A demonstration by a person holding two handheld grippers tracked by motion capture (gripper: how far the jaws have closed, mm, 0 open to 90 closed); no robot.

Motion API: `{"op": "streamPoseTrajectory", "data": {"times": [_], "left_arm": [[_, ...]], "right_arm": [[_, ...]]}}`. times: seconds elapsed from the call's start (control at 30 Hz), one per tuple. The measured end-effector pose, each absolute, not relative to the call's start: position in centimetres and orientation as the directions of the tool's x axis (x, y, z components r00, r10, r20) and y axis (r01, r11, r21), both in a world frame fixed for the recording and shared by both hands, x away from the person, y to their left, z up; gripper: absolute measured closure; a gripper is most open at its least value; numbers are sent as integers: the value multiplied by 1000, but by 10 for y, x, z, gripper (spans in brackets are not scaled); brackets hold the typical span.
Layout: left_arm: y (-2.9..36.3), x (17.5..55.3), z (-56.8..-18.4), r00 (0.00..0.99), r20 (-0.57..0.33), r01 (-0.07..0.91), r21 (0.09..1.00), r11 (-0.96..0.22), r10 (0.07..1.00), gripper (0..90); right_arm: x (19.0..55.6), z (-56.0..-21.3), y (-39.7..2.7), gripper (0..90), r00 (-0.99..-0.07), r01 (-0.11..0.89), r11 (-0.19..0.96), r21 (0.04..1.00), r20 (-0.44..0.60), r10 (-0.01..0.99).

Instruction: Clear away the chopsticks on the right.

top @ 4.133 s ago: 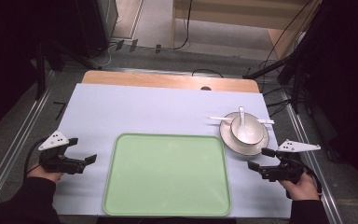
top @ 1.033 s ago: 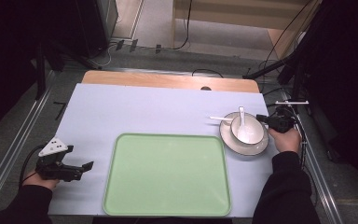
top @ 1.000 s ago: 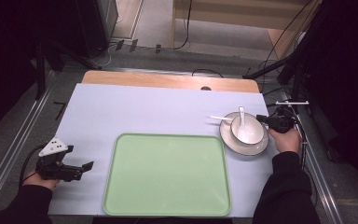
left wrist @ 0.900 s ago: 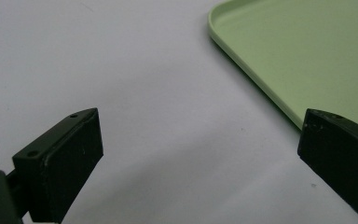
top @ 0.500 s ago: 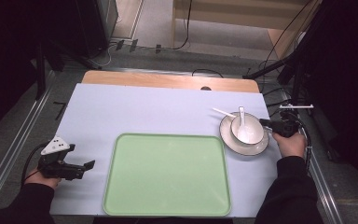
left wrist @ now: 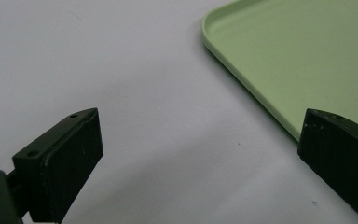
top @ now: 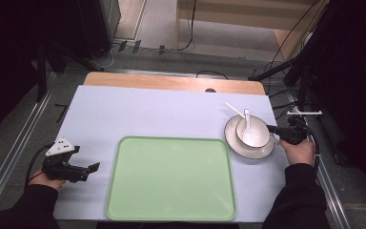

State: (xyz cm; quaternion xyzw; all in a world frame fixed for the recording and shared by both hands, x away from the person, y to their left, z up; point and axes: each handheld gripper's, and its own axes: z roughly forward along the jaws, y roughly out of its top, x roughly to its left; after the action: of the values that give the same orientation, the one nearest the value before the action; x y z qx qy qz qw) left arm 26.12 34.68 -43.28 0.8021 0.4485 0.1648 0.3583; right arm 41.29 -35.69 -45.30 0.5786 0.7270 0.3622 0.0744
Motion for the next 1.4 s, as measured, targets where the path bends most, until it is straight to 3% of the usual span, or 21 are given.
{"op": "streamPoseTrajectory", "data": {"times": [0.4,0.57,0.6,0.63,0.67,0.77,0.8,0.97,1.07,1.13,1.17,1.3,1.4], "left_arm": [[347,262,-433,543,-59,603,722,-340,837,0],[347,262,-432,546,-57,602,721,-344,836,0],[347,262,-432,546,-56,601,722,-344,836,0],[347,262,-432,547,-57,600,722,-344,836,0],[346,262,-433,547,-58,600,723,-343,835,0],[346,262,-433,548,-58,600,723,-344,835,0],[346,261,-433,546,-57,602,720,-345,836,0],[346,262,-433,546,-54,604,717,-348,836,0],[346,261,-433,549,-53,602,718,-350,834,0],[346,262,-433,549,-53,602,717,-351,834,0],[346,262,-433,549,-53,602,717,-351,834,0],[346,262,-433,552,-52,602,716,-354,832,0],[346,262,-434,552,-52,602,716,-354,832,0]], "right_arm": [[405,-446,-365,841,-310,770,38,637,321,895],[401,-437,-370,619,-309,752,39,658,299,903],[401,-437,-370,619,-309,752,39,658,299,903],[400,-435,-371,523,-303,749,29,662,303,904],[400,-435,-372,482,-308,746,30,665,305,901],[399,-435,-374,408,-319,738,35,674,302,898],[399,-435,-376,318,-333,729,43,683,299,894],[399,-435,-380,210,-330,723,31,690,305,893],[398,-436,-382,214,-320,726,24,687,306,897],[397,-436,-382,326,-326,730,46,682,289,900],[397,-436,-382,326,-326,730,46,682,289,900],[398,-437,-376,494,-360,731,111,673,242,901],[399,-437,-373,554,-371,732,128,670,234,899]]}}
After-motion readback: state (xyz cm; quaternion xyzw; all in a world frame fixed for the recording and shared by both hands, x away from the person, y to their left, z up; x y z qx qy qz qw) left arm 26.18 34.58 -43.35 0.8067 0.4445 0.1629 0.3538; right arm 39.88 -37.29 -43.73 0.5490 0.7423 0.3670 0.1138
